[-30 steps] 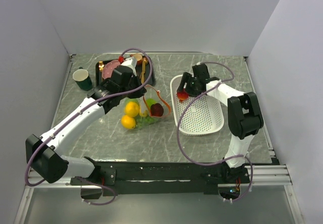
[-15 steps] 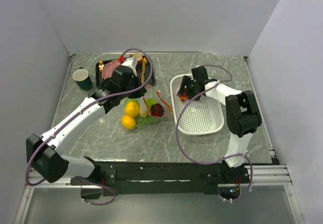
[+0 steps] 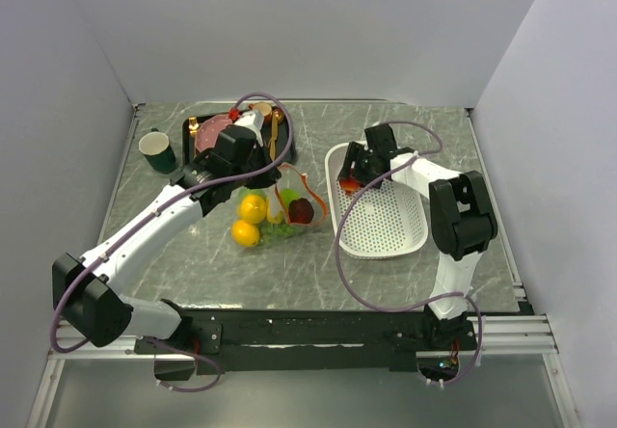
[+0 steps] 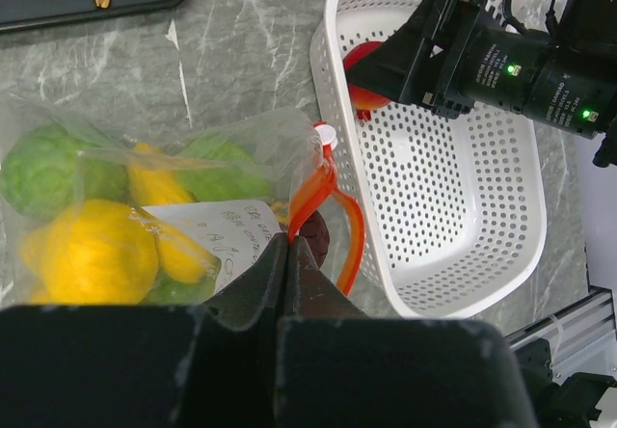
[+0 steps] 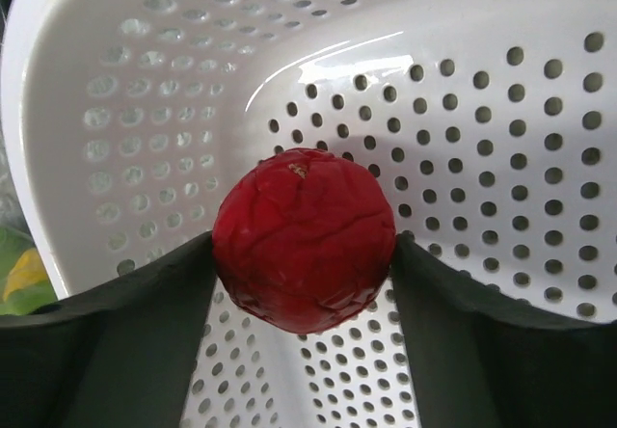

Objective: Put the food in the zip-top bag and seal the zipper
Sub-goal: Pick up the fake fruit from the bin.

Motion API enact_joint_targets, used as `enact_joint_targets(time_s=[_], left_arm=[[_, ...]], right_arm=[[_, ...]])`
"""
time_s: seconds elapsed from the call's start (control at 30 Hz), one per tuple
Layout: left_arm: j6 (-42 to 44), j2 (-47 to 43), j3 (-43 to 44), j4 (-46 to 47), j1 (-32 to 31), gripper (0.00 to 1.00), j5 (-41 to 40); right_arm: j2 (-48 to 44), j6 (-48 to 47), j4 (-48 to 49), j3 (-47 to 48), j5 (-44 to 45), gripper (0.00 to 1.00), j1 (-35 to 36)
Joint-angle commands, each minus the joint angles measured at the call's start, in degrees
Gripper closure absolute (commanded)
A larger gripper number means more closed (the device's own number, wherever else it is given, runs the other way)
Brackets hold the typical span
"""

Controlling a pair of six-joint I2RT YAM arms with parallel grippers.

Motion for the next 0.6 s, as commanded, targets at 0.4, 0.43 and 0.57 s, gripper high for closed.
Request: enact_joint_targets(time_s=[0.4, 0.43, 0.57], left_arm=[[0.6, -0.5, 1.5, 0.5, 0.2, 0.99, 0.4], [0.4, -0.5, 1.4, 0.5, 0.2, 0.99, 0.6], [0.2, -0.6, 0.7, 1.4, 0.2, 0.99, 1.5]], right_arm=[[-16.0, 0.3, 3.9, -10.0, 1.4, 0.60, 0.1], [-17.7, 0.2, 3.8, -10.7, 1.2, 0.60, 0.2], [-25.6, 1.3, 5.4, -12.9, -5.1, 0.60, 1.4]])
